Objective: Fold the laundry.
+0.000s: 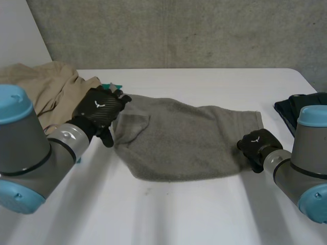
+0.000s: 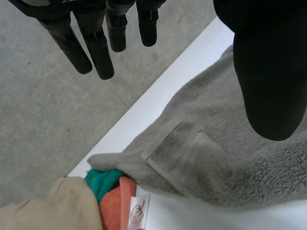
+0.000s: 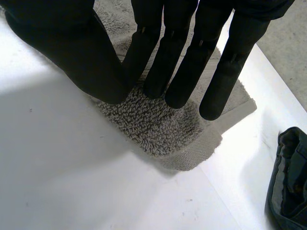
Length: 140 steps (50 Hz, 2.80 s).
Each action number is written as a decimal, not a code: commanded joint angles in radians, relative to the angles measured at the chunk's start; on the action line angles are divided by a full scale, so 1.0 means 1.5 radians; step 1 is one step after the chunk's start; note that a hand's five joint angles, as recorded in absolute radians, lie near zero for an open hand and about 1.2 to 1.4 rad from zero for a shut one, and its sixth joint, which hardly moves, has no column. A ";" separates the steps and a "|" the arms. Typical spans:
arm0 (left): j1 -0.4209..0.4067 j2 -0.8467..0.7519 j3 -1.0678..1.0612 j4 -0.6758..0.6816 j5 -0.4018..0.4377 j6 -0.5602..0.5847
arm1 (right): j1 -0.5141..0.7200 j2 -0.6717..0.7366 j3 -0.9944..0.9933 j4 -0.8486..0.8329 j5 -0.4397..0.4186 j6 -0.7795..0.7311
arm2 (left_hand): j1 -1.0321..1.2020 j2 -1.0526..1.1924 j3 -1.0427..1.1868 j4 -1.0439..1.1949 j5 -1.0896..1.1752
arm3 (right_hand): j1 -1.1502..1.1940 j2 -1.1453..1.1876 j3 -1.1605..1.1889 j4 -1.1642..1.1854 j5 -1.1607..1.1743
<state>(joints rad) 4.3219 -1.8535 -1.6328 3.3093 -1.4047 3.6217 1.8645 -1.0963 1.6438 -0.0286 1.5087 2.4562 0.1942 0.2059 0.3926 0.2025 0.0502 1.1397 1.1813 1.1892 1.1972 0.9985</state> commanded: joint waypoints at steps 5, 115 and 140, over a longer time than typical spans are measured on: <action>0.065 -0.088 0.181 -0.065 0.114 0.055 | 0.004 -0.001 0.000 -0.004 -0.004 0.004 | 0.134 0.126 0.002 0.128 0.114 | 0.171 0.143 0.138 0.133 0.149; 0.204 -0.033 0.106 -0.260 0.090 0.114 | -0.014 -0.010 -0.174 0.119 -0.020 0.022 | 0.202 0.195 0.070 0.197 0.182 | -0.464 -0.491 -0.497 -0.502 -0.486; 0.353 -0.107 0.019 -0.317 0.201 0.345 | -0.079 0.001 -0.005 0.087 -0.146 -0.039 | 0.193 0.185 0.061 0.187 0.173 | -0.356 -0.383 -0.389 -0.394 -0.378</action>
<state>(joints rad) 4.8470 -1.9830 -1.6474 2.8200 -1.1329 4.1986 1.7386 -1.1582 1.6271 0.2355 1.3159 2.3507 0.4888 0.4978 0.4970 0.4859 0.3094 0.5911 0.5823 0.5799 0.5813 0.3890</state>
